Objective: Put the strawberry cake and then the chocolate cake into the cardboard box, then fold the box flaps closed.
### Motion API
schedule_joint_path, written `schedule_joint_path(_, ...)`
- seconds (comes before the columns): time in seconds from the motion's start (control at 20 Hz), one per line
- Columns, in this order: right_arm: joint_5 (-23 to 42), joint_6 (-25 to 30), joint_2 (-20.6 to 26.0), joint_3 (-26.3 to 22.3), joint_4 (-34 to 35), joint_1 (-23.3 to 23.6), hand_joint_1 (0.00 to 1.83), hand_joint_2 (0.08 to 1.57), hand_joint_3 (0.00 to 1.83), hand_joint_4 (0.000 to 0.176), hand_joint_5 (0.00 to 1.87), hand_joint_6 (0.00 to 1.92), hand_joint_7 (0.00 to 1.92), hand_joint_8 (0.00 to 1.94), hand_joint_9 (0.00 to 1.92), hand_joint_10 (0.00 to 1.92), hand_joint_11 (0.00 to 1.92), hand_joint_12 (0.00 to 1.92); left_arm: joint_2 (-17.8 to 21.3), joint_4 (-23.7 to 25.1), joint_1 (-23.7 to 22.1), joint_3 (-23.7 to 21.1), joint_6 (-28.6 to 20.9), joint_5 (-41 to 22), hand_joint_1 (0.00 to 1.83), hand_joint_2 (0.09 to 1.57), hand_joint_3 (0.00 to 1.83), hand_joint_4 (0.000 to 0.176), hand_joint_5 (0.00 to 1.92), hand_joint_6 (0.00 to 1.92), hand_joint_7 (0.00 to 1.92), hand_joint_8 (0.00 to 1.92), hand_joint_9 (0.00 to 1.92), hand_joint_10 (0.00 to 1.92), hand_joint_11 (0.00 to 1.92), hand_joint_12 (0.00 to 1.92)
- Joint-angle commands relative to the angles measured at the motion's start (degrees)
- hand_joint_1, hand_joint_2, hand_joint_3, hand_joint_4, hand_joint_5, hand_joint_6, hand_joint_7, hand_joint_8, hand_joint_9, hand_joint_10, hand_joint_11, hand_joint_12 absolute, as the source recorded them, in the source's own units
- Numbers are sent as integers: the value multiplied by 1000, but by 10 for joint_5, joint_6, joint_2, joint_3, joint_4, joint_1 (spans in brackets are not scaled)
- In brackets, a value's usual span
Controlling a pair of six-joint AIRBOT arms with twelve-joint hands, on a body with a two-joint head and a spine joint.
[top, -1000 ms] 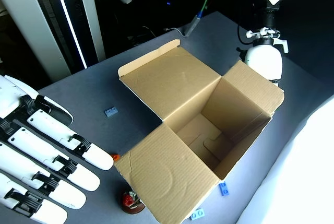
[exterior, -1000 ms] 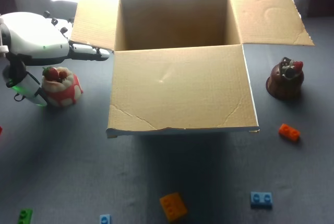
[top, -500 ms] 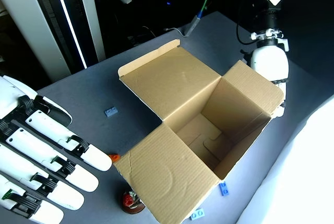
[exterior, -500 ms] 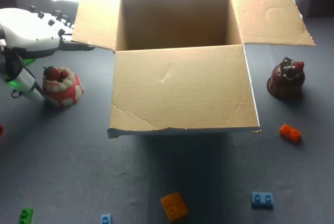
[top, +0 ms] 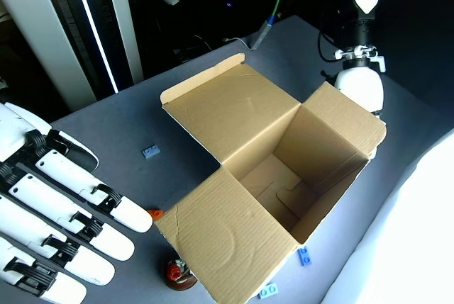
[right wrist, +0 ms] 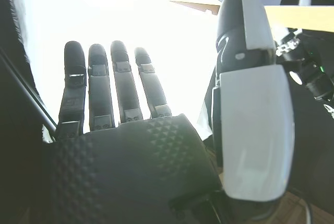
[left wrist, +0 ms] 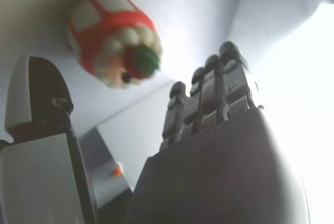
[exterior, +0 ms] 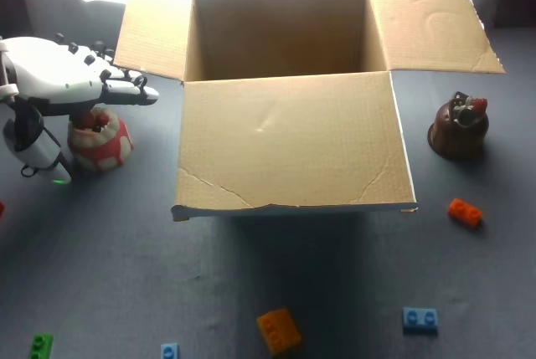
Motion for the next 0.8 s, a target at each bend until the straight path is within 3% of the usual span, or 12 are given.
schedule_joint_path(0.0,65,2,8,1,-6,9,637,1009,0,0,109,8,179,5,168,9,0,687,1,-12,-2,1,1,12,1144,888,3,80,35,0,0,0,0,0,0,162)
schedule_joint_path(0.3,66,2,8,1,-6,9,622,1009,0,0,114,3,181,3,165,4,0,706,-6,-12,13,1,1,16,1106,887,4,76,41,5,6,1,10,3,0,238)
schedule_joint_path(0.6,66,2,8,1,-6,9,566,1025,3,0,76,2,124,0,138,1,0,605,-13,-12,16,3,16,26,1120,904,6,81,46,2,9,1,21,3,0,273)
schedule_joint_path(0.75,66,2,8,1,-6,9,596,1024,2,0,80,2,146,4,148,3,0,663,-16,-12,16,3,24,33,1138,882,0,85,38,0,1,0,12,0,0,217)
